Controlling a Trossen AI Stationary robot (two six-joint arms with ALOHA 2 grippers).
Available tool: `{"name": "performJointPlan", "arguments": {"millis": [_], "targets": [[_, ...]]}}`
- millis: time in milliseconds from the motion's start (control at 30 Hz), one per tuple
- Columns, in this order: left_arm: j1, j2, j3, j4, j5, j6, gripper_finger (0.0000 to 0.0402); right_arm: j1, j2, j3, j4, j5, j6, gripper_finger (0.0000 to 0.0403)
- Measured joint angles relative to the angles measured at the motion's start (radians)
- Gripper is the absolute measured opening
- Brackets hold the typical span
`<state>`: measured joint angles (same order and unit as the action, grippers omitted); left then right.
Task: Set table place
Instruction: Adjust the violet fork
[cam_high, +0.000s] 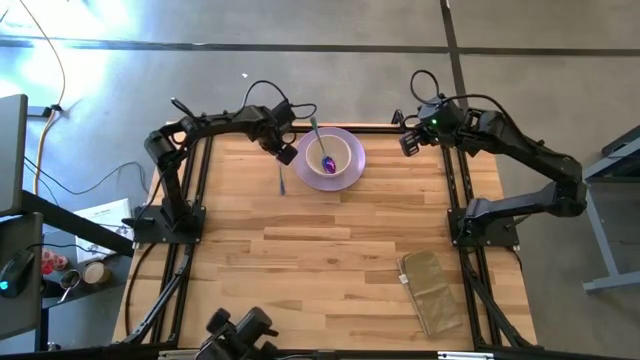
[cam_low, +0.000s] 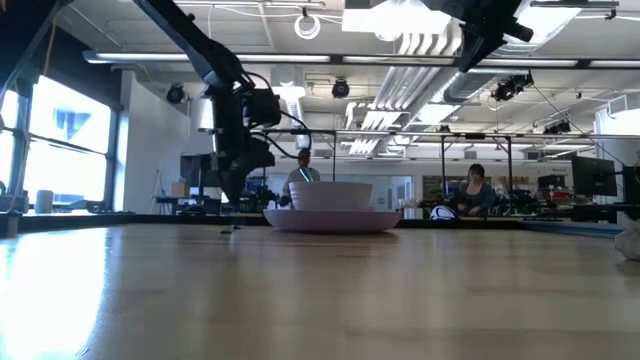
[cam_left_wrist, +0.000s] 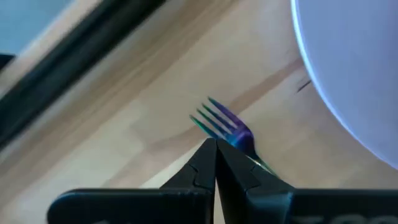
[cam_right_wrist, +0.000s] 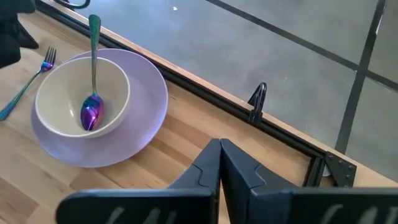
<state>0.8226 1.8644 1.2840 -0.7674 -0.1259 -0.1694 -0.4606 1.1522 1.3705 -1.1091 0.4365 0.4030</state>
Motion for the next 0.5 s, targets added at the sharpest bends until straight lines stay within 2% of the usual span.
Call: {"name": "performJointPlan", "arguments": {"millis": [500], "targets": [[0.002, 0.070, 0.015, -0.009, 0.055, 0.001, 0.0000, 0.000, 0.000, 0.000, 0.000, 0.033, -0.020, 0.0000]]}}
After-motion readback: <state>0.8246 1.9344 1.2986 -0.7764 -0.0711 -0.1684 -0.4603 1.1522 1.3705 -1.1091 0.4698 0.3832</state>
